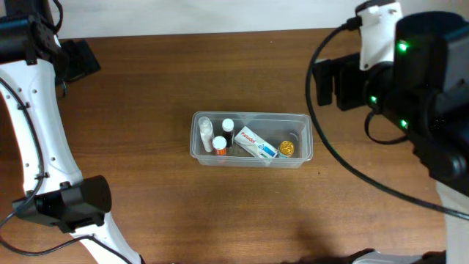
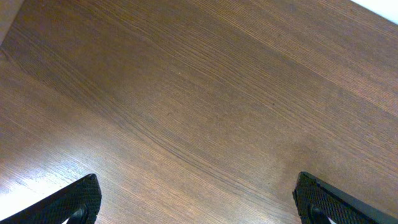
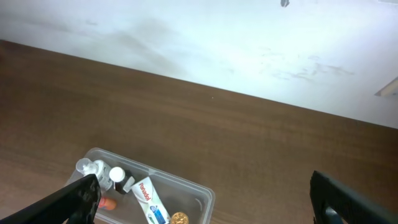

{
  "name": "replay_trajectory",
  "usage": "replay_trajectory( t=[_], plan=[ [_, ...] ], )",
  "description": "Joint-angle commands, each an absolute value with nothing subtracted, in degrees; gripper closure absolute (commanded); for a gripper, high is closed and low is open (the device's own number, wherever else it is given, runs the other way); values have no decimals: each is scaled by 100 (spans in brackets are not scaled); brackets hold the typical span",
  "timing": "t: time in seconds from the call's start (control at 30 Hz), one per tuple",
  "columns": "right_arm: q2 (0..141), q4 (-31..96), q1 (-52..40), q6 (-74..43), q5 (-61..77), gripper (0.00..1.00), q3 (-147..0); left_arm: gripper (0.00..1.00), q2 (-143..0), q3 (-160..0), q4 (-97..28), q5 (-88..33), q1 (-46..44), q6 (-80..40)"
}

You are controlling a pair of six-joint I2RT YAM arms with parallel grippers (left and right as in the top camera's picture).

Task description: Pack container

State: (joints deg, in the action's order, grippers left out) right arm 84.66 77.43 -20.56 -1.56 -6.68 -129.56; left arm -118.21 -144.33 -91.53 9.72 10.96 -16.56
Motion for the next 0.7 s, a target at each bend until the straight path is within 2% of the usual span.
replay_trajectory(
  t=[0.0,0.67],
  plan=[
    [8466,7728,-2051,-198,-819,2,-13019,1,-11839,-14529,-9161,1020,1125,-1712],
    [8549,7463,-2049,-200,-825,2,-13019,1,-11839,-14529,-9161,1020,1125,-1712]
  ],
)
